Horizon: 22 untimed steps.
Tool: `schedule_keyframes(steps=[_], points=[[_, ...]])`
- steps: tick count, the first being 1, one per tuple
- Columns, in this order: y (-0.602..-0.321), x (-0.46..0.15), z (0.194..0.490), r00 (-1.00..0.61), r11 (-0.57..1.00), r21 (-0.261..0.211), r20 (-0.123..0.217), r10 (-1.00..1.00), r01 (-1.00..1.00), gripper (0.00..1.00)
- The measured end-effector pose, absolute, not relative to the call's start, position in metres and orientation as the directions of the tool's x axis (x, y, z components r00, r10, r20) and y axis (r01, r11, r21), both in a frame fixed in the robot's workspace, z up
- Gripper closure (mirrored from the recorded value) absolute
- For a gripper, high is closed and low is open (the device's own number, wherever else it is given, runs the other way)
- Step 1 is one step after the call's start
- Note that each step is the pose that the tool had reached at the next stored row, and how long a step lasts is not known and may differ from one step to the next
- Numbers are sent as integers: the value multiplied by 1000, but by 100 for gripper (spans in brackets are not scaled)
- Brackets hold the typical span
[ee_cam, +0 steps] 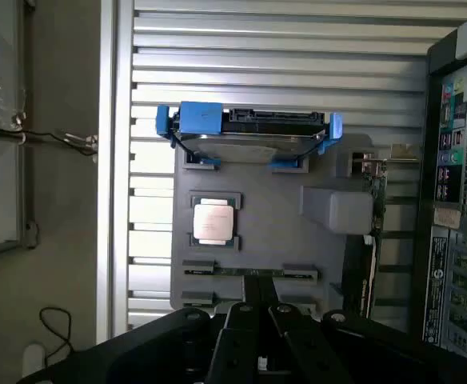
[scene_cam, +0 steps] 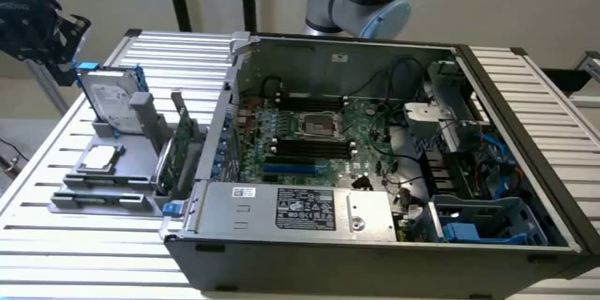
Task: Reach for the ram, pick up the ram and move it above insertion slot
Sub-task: 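Reach for the ram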
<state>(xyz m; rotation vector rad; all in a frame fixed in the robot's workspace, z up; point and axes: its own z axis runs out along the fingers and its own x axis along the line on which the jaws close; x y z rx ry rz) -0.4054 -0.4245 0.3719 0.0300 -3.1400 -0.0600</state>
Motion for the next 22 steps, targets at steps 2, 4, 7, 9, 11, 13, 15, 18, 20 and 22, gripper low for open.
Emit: schedule_keyframes(steps=[2, 4, 7, 9, 11, 13, 15, 18, 20, 22], points=[[-425, -405, 372, -1000, 999, 38, 0, -19, -19, 89], [-425, -405, 372, -1000, 999, 38, 1, -19, -19, 89], [-425, -405, 372, -1000, 999, 38, 1, -19, -19, 89], [-425, -405, 372, -1000, 999, 38, 1, -19, -19, 89], [-425, -405, 372, -1000, 999, 38, 0, -19, -19, 89], [-425, -405, 372, -1000, 999, 38, 1, -19, -19, 89], [-427, -405, 372, -1000, 999, 38, 1, -19, -19, 89], [-432, -403, 371, -1000, 999, 38, 1, -19, -19, 89], [-437, -401, 370, -1000, 999, 38, 1, -19, -19, 89], [-442, -398, 370, -1000, 999, 38, 0, -19, -19, 89]])
